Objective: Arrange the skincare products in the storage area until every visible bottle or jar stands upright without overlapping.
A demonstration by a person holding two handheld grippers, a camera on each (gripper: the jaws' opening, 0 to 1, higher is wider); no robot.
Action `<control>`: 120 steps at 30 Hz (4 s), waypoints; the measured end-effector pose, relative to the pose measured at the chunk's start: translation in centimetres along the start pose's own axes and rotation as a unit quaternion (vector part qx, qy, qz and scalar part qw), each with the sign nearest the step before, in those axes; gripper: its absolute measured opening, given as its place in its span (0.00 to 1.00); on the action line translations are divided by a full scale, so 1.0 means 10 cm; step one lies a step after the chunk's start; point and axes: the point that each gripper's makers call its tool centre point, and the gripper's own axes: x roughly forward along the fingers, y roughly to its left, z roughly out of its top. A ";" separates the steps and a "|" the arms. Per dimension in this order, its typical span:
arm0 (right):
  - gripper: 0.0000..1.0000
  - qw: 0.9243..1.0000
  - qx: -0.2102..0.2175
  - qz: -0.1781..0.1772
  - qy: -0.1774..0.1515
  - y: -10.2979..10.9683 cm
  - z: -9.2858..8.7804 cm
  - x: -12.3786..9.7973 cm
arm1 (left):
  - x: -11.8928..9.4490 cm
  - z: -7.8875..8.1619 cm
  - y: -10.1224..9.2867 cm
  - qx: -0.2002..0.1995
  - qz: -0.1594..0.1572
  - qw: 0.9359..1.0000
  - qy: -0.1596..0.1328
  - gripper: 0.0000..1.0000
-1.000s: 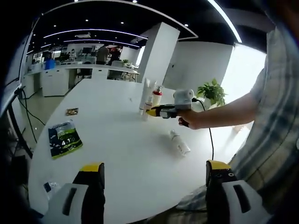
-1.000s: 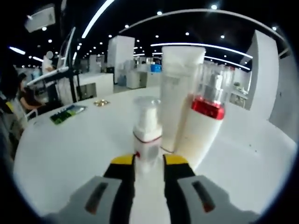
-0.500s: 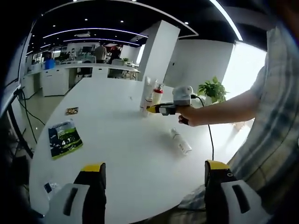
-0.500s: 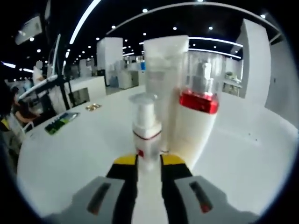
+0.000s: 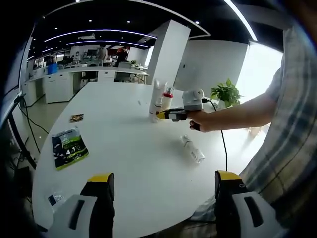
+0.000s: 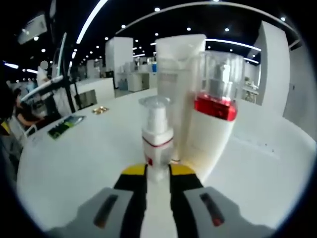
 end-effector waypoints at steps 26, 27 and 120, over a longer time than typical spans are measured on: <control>0.34 0.989 0.145 0.023 -0.027 0.05 -0.06 -0.86 | -0.02 0.14 0.14 -0.168 -0.033 0.983 -0.067 0.51; 0.35 0.986 0.160 0.027 -0.025 0.08 -0.08 -0.94 | -0.01 0.15 0.15 -0.177 -0.032 0.981 -0.070 0.45; 0.21 0.773 0.315 0.550 -0.018 3.00 1.24 -2.28 | -0.47 1.38 -0.60 -0.261 -0.455 0.825 -0.211 0.24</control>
